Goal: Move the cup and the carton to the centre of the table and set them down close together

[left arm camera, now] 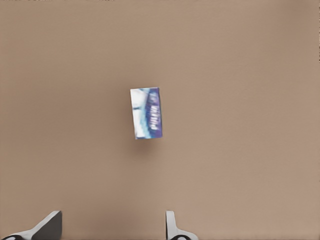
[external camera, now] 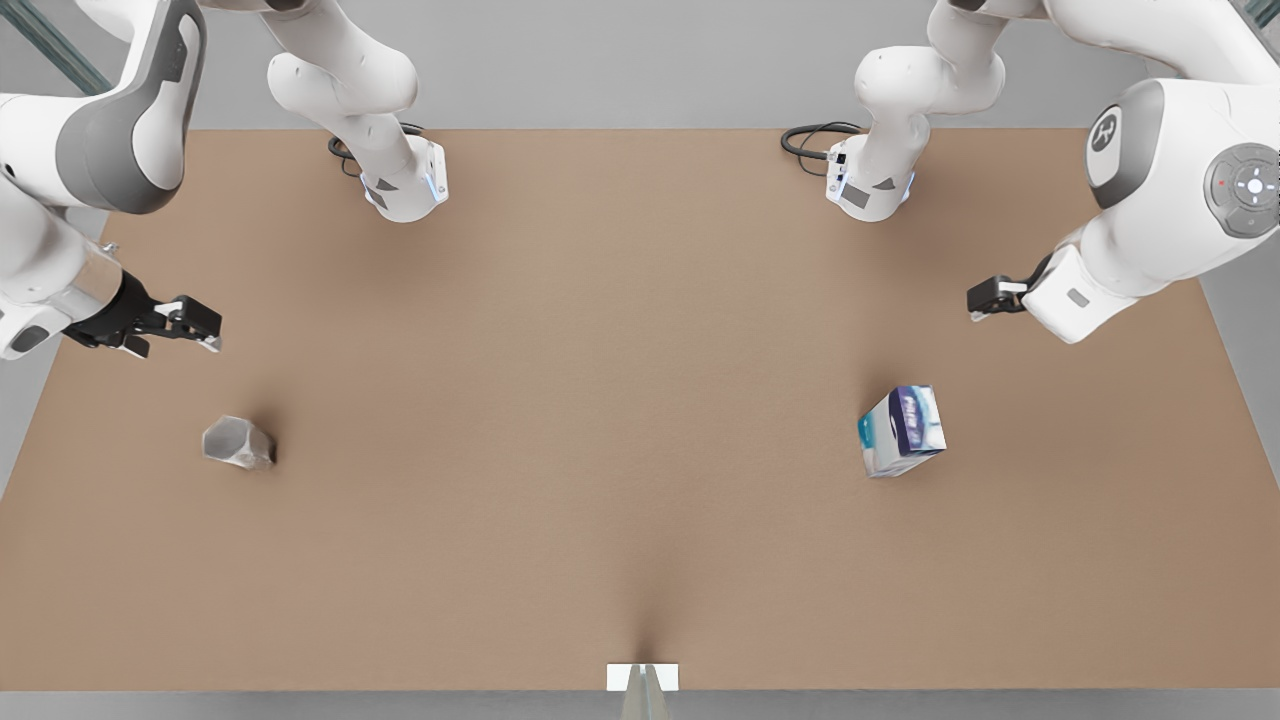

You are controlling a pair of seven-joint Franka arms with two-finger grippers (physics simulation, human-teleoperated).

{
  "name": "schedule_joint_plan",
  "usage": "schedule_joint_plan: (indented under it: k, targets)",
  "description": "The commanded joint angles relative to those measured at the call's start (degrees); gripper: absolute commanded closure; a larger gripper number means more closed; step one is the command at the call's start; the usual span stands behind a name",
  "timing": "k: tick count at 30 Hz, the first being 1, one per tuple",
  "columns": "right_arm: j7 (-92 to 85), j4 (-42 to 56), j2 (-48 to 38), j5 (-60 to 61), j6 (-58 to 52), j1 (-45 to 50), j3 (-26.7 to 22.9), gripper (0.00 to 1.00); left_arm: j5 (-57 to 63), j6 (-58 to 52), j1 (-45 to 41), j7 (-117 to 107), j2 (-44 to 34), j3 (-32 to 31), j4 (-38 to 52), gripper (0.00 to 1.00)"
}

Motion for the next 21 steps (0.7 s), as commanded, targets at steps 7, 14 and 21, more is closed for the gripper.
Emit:
schedule_joint_plan:
  k: [7,14,21]
  targets:
    - [-0.3,-15.0,0.5,-0.4,7.5,0.5,2.3,0.0,0.3,5.3,0.1,-0.8,3.3,-0.3,-0.6,0.0]
    - [-6.2,-27.8,5.1,-8.3,31.5,-1.1,3.0,0.0,0.3,5.6,0.1,-1.2,3.2,0.0,-2.0,0.0]
    - [-7.6,-31.6,6.5,-8.4,32.8,-4.2,3.0,0.0,0.3,4.4,0.1,-1.2,3.6,0.1,-1.9,0.0]
